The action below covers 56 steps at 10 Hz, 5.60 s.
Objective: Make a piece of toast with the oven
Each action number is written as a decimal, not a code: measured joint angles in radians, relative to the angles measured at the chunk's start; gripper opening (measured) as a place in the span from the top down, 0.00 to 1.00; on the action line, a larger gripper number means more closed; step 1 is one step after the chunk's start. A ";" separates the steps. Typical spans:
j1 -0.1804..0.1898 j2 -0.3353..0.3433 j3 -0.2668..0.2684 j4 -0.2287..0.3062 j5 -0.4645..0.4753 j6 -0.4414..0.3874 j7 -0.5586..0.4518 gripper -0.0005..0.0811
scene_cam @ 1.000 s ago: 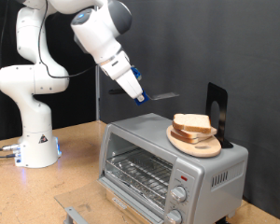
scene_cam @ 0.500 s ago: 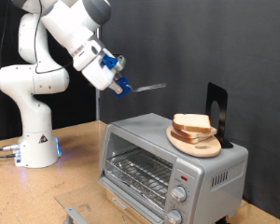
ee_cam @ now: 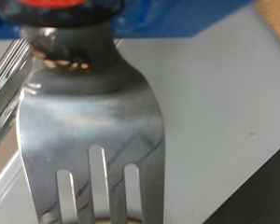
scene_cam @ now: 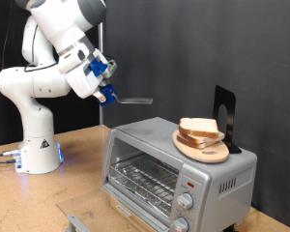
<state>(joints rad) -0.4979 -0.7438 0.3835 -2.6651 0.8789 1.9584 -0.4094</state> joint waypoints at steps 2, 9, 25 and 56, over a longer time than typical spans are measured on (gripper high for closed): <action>-0.020 0.024 0.001 0.035 -0.023 -0.043 0.146 0.40; -0.068 0.181 0.005 0.162 -0.129 -0.069 0.237 0.40; -0.070 0.278 0.243 0.212 -0.157 0.185 0.338 0.40; -0.090 0.447 0.378 0.314 -0.219 0.355 0.557 0.40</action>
<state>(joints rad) -0.5882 -0.2968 0.7612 -2.3507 0.6599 2.3132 0.1479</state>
